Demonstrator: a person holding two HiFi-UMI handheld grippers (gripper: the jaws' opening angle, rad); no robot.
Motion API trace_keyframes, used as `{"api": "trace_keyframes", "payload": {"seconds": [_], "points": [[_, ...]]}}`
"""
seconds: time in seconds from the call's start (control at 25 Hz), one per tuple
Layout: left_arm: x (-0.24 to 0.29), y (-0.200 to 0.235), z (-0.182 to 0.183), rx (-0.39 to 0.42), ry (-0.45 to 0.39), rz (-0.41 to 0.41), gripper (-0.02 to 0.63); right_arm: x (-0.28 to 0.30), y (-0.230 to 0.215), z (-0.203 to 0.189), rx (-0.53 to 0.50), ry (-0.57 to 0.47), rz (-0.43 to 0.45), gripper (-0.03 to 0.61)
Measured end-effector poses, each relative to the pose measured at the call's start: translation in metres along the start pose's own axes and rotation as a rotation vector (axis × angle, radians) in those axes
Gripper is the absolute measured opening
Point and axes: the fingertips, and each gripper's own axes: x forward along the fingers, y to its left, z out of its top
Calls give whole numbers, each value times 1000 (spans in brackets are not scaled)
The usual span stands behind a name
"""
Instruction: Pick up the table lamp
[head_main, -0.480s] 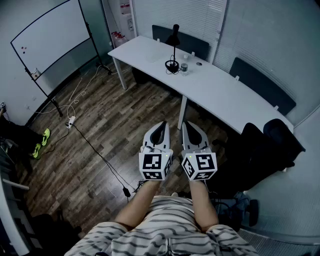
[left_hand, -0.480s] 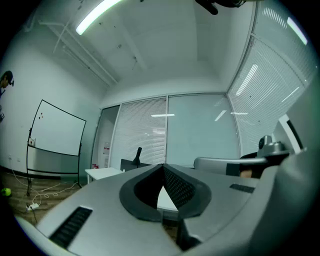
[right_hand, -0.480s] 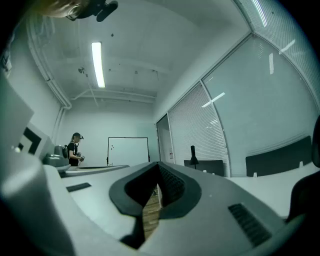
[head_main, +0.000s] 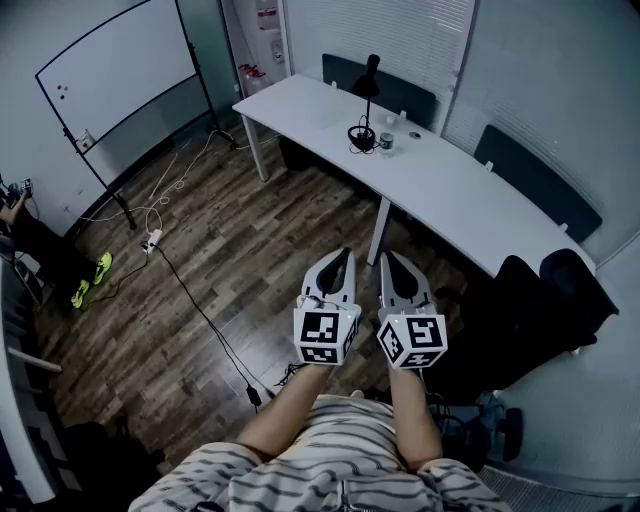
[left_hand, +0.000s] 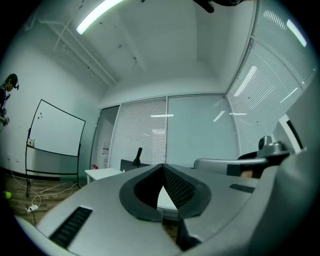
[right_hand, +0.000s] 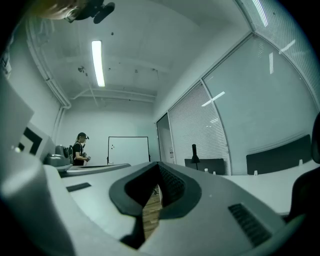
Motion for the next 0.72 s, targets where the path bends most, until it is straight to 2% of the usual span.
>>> {"api": "trace_keyframes", "payload": {"seconds": [0.72], "points": [[-35, 51, 0, -20, -11, -68, 6, 7, 64, -3, -18, -14, -54, 11]]}}
